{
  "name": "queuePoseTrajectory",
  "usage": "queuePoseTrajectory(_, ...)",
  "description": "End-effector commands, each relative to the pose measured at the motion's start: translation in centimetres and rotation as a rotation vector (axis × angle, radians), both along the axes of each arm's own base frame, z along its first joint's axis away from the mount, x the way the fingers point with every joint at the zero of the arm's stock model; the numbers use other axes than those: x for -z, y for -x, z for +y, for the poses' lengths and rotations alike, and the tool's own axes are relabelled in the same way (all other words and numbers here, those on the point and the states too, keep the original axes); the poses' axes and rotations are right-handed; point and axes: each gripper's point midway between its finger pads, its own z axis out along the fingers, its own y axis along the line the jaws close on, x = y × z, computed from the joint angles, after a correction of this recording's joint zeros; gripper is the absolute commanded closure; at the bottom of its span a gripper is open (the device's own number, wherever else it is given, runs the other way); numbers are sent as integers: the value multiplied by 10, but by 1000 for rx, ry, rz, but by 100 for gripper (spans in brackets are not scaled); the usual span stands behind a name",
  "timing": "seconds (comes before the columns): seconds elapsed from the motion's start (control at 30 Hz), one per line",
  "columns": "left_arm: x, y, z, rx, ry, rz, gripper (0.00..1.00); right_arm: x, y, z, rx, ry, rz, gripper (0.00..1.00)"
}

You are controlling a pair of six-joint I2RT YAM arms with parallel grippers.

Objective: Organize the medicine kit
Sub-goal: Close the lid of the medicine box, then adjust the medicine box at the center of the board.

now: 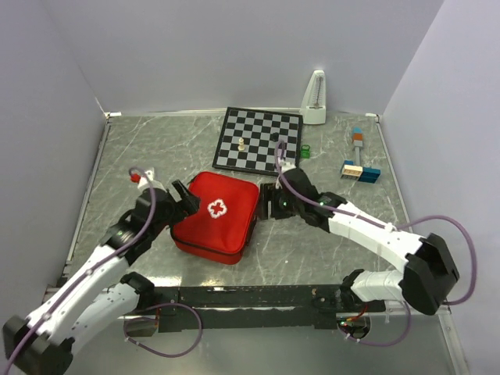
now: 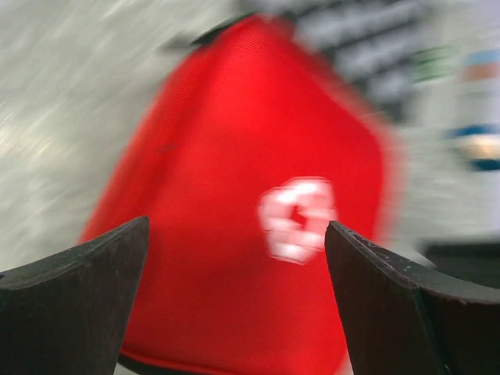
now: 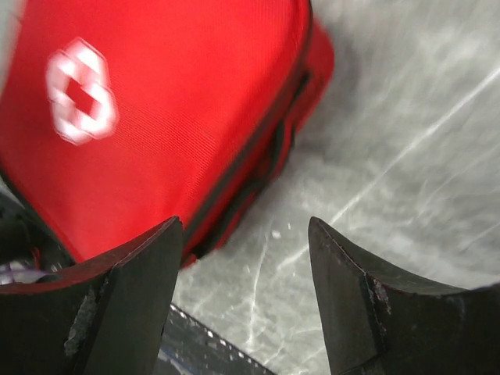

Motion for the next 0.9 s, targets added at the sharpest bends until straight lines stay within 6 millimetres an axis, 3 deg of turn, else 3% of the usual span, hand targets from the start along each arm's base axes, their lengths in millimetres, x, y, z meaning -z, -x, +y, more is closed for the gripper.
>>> queuePoseTrajectory(0.0,49,-7,23,-120,-13,138,2,12,8,21,-21,-121,77,27)
queuePoseTrajectory(0.17,44,-21,18,-64,84,78,4,24,9,31,-28,-163,123,23)
queuePoseTrajectory(0.3,58,-18,3,7,116,141,4,34,4,36,-15,-173,159,8)
queuePoseTrajectory(0.5,74,3,-29,175,279,121,1,45,-4,48,-57,-223,209,7)
queuePoseTrajectory(0.57,73,7,-36,225,299,106,6,50,-7,48,-68,-214,226,9)
queuePoseTrajectory(0.73,69,31,-60,403,383,76,18,51,-22,36,-69,-150,195,16)
queuePoseTrajectory(0.87,60,63,-91,588,355,29,20,45,-39,20,-68,-11,108,17)
